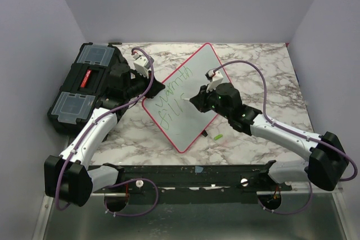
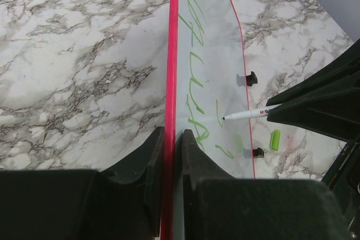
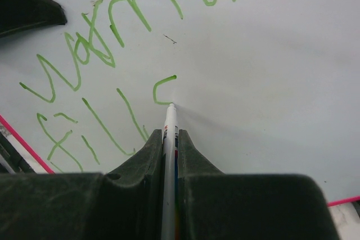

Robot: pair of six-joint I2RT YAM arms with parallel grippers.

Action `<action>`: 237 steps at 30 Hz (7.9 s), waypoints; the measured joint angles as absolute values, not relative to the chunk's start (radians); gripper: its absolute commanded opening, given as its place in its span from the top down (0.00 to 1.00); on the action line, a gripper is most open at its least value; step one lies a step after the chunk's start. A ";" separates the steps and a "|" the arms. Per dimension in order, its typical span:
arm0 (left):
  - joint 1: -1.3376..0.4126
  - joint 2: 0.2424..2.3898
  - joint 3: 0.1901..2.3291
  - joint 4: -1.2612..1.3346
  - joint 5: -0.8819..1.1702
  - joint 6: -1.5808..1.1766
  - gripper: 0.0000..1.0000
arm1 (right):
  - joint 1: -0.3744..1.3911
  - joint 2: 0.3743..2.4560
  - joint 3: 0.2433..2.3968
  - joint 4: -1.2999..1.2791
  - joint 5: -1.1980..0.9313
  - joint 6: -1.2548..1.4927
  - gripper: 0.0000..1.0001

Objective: Write a sentence on the whiteboard

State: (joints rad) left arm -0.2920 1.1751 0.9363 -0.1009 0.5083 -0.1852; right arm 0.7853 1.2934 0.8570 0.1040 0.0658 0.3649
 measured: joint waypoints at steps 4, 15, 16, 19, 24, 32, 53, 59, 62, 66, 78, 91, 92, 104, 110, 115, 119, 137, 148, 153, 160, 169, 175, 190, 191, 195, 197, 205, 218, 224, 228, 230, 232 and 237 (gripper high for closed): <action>-0.292 1.175 0.936 -0.101 0.508 -0.185 1.00 | 0.785 1.291 0.857 0.088 0.086 0.365 0.99; -0.292 1.175 0.936 -0.102 0.507 -0.185 1.00 | 0.785 1.271 0.828 0.058 0.092 0.364 0.99; -0.292 1.175 0.936 -0.102 0.507 -0.185 1.00 | 0.785 1.270 0.826 0.057 0.088 0.364 0.99; -0.292 1.175 0.936 -0.102 0.507 -0.185 1.00 | 0.785 1.269 0.824 0.058 0.068 0.362 0.99; -0.292 1.175 0.936 -0.102 0.507 -0.185 1.00 | 0.784 1.269 0.824 0.058 0.009 0.350 0.99; -0.292 1.169 0.936 -0.101 0.507 -0.185 1.00 | 0.784 1.266 0.824 0.070 -0.070 0.348 0.99; -0.297 1.153 0.922 -0.090 0.508 -0.186 1.00 | 0.784 1.155 0.803 0.242 0.248 0.407 0.99; -0.297 1.152 0.920 -0.084 0.508 -0.186 1.00 | 0.784 1.162 0.803 0.204 0.282 0.398 0.99; -0.297 1.152 0.920 -0.084 0.507 -0.186 1.00 | 0.784 1.180 0.804 0.188 0.272 0.392 0.99; -0.297 1.152 0.920 -0.084 0.507 -0.185 1.00 | 0.784 1.195 0.805 0.173 0.248 0.389 0.99; -0.297 1.152 0.920 -0.084 0.506 -0.185 1.00 | 0.784 1.234 0.850 0.160 0.226 0.355 0.99; -0.297 1.152 0.920 -0.084 0.506 -0.185 1.00 | 0.784 1.303 0.900 0.148 0.234 0.347 0.99; -0.297 1.152 0.920 -0.084 0.506 -0.185 1.00 | 0.784 1.310 0.900 0.148 0.235 0.347 0.99; -0.299 1.148 0.914 -0.085 0.501 -0.184 1.00 | 0.783 1.310 0.863 0.159 0.239 0.348 0.99; -0.299 1.148 0.913 -0.085 0.500 -0.184 1.00 | 0.783 1.289 0.826 0.158 0.244 0.352 0.99; -0.299 1.148 0.913 -0.084 0.500 -0.184 1.00 | 0.783 1.290 0.825 0.156 0.260 0.355 0.99; -0.299 1.148 0.912 -0.086 0.494 -0.185 1.00 | 0.783 1.310 0.849 0.149 0.282 0.357 0.99; -0.299 1.148 0.912 -0.088 0.492 -0.185 1.00 | 0.783 1.368 0.944 0.132 0.323 0.330 0.99; -0.299 1.148 0.911 -0.092 0.490 -0.185 1.00 | 0.783 1.350 0.902 0.132 0.310 0.329 0.99; -0.299 1.148 0.907 -0.095 0.484 -0.186 1.00 | 0.783 1.324 0.851 0.122 0.308 0.335 0.99; -0.299 1.148 0.907 -0.094 0.484 -0.186 1.00 | 0.778 1.291 0.802 0.103 0.287 0.350 0.99; -0.299 1.148 0.907 -0.094 0.483 -0.185 1.00 | 0.776 1.271 0.787 0.076 0.233 0.374 0.99; -0.299 1.147 0.907 -0.093 0.483 -0.186 1.00 | 0.777 1.280 0.823 0.068 0.204 0.378 0.99; -0.303 1.144 0.907 -0.083 0.484 -0.187 1.00 | 0.776 1.234 0.889 0.118 0.285 0.372 0.99; -0.303 1.143 0.907 -0.083 0.484 -0.186 1.00 | 0.774 1.239 0.895 0.118 0.297 0.369 0.99; -0.303 1.143 0.907 -0.083 0.484 -0.187 1.00 | 0.770 1.258 0.903 0.119 0.309 0.366 0.99; -0.303 1.143 0.907 -0.083 0.484 -0.186 1.00 | 0.770 1.272 0.908 0.118 0.311 0.366 0.99; -0.303 1.143 0.907 -0.083 0.484 -0.186 1.00 | 0.744 1.329 0.935 0.118 0.310 0.366 0.99; -0.303 1.143 0.907 -0.084 0.484 -0.186 1.00 | 0.725 1.360 0.936 0.118 0.275 0.367 0.99; -0.303 1.143 0.907 -0.088 0.484 -0.186 1.00 | 0.724 1.349 0.912 0.120 0.257 0.371 0.99; -0.303 1.143 0.907 -0.092 0.483 -0.186 1.00 | 0.724 1.336 0.884 0.121 0.252 0.374 0.99; -0.303 1.143 0.907 -0.092 0.483 -0.186 1.00 | 0.724 1.332 0.875 0.120 0.252 0.376 0.99; -0.303 1.143 0.907 -0.093 0.483 -0.186 1.00 | 0.724 1.331 0.874 0.120 0.253 0.377 0.99; -0.303 1.143 0.907 -0.092 0.483 -0.186 1.00 | 0.718 1.331 0.874 0.120 0.255 0.377 0.99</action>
